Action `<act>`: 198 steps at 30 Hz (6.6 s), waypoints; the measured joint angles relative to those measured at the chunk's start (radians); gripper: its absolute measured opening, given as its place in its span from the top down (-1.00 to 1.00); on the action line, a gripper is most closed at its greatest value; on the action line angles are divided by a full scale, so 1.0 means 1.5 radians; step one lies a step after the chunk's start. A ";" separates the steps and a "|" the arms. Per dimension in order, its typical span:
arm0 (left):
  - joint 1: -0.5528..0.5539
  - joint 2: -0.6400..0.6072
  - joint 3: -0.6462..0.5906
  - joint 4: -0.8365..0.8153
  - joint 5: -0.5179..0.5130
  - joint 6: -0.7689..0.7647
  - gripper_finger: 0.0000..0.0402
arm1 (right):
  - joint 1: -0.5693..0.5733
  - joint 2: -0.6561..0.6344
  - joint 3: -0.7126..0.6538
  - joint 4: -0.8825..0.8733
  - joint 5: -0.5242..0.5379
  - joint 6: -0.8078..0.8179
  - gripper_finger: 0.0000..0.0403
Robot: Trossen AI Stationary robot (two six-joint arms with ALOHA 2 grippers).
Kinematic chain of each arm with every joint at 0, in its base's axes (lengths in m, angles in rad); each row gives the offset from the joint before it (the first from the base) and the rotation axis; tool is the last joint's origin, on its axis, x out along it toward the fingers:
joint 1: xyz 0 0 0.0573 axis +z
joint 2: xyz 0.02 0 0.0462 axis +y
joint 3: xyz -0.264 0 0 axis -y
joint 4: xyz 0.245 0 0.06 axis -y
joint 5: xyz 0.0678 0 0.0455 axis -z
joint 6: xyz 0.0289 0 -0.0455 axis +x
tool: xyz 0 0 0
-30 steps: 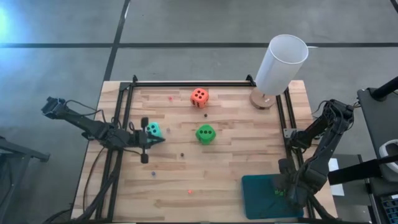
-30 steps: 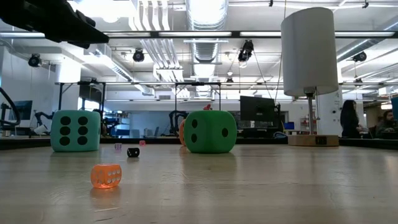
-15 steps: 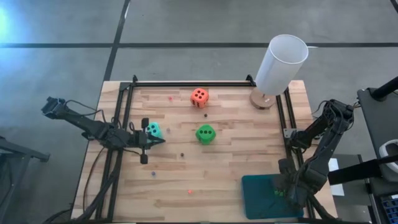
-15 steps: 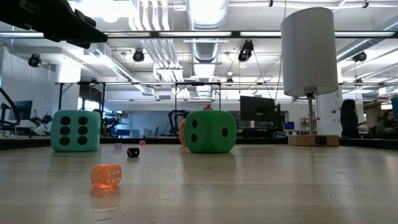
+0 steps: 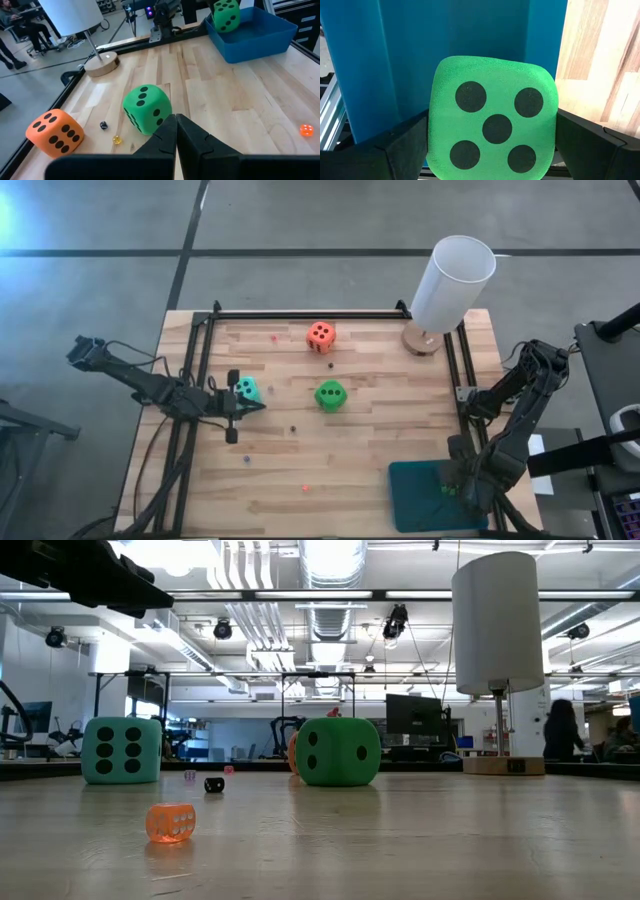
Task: Pick & Place Dice
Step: Put the right large green die into the blue bin, then put the large green die into the blue bin
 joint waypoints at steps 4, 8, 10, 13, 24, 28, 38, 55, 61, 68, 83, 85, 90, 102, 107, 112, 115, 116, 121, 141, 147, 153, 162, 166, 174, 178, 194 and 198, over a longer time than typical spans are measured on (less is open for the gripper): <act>0.000 0.000 0.000 0.000 0.000 0.000 0.95 | 0.000 0.000 0.000 0.000 0.000 0.000 -0.83; 0.000 0.000 0.000 0.000 0.000 0.000 0.95 | 0.000 0.000 0.000 0.001 0.000 0.000 -0.83; 0.000 0.000 0.000 0.000 0.000 0.000 0.95 | 0.000 0.000 0.000 0.001 0.000 0.000 -0.83; 0.000 0.000 0.000 0.000 0.000 0.000 0.95 | 0.000 0.000 0.000 0.001 0.000 0.000 -0.83; 0.000 0.000 0.000 0.000 0.000 0.000 0.95 | 0.000 0.000 0.000 0.002 -0.003 0.001 -0.83; 0.000 0.000 0.000 0.000 0.000 0.000 0.95 | 0.000 0.000 0.000 0.003 -0.003 0.018 -0.83; 0.000 0.000 0.000 0.000 0.000 0.000 0.95 | 0.005 0.000 0.000 0.025 -0.007 0.027 -0.83; -0.001 0.000 0.000 0.000 0.000 0.000 0.95 | 0.034 0.001 -0.026 0.094 0.000 0.091 -0.87; 0.000 0.000 0.000 0.000 0.000 0.000 0.95 | 0.058 0.001 -0.026 0.153 0.004 0.091 -0.89; 0.000 0.000 0.000 0.000 0.000 0.000 0.95 | 0.100 0.002 -0.027 0.163 0.037 0.107 -0.90; 0.000 0.000 0.000 0.000 0.000 0.000 0.95 | 0.156 0.018 -0.027 0.170 0.119 0.182 -0.98; 0.000 0.000 0.000 0.000 0.000 0.000 0.95 | 0.156 0.021 -0.027 0.171 0.121 0.187 -0.98; 0.000 0.000 0.000 0.000 0.000 0.000 0.95 | 0.157 0.022 -0.028 0.174 0.120 0.198 -0.99; 0.000 0.000 0.000 -0.001 0.000 0.000 0.95 | 0.142 -0.057 -0.027 0.145 0.219 0.157 -0.99; 0.000 0.000 0.000 -0.001 0.000 0.000 0.95 | 0.109 -0.079 -0.027 0.125 0.252 0.109 -0.99; 0.000 0.000 0.000 -0.001 0.000 0.000 0.95 | 0.065 -0.079 -0.027 0.124 0.265 0.057 -0.99; 0.000 0.000 0.000 -0.001 0.000 0.000 0.95 | 0.043 -0.071 -0.027 0.113 0.265 0.041 -0.99; -0.001 0.000 0.000 -0.001 0.000 0.000 0.95 | 0.035 -0.069 -0.027 0.108 0.265 0.038 -0.99; -0.001 0.000 0.000 -0.002 0.000 0.000 0.95 | -0.019 -0.067 -0.028 0.104 0.270 0.014 -0.99; 0.000 0.000 0.000 -0.005 0.000 0.000 0.95 | -0.208 -0.070 -0.027 0.168 0.579 -0.040 -0.99; 0.000 0.000 0.000 -0.005 0.000 0.000 0.95 | -0.254 -0.069 -0.027 0.240 0.599 -0.107 -0.99; 0.000 0.000 0.000 -0.005 0.000 0.000 0.95 | -0.293 -0.068 -0.032 0.282 0.614 -0.155 -0.99; 0.000 0.000 0.000 -0.005 0.000 0.000 0.95 | -0.309 -0.068 -0.050 0.284 0.645 -0.157 -0.99; 0.000 0.000 0.000 -0.005 0.000 0.000 0.95 | -0.319 -0.068 -0.067 0.284 0.666 -0.155 -0.99; 0.000 0.000 0.000 0.035 0.000 -0.051 0.95 | -0.351 -0.069 -0.080 0.283 0.662 -0.157 -0.99; 0.001 0.002 0.000 0.062 0.000 -0.085 0.95 | -0.366 -0.069 -0.083 0.284 0.629 -0.157 -0.99; 0.058 0.282 0.139 0.055 -0.003 -0.112 0.95 | -0.379 -0.069 -0.088 0.285 0.623 -0.157 -0.99; 0.092 0.370 0.208 -0.021 -0.002 -0.152 0.95 | -0.379 -0.069 -0.088 0.285 0.623 -0.157 -0.99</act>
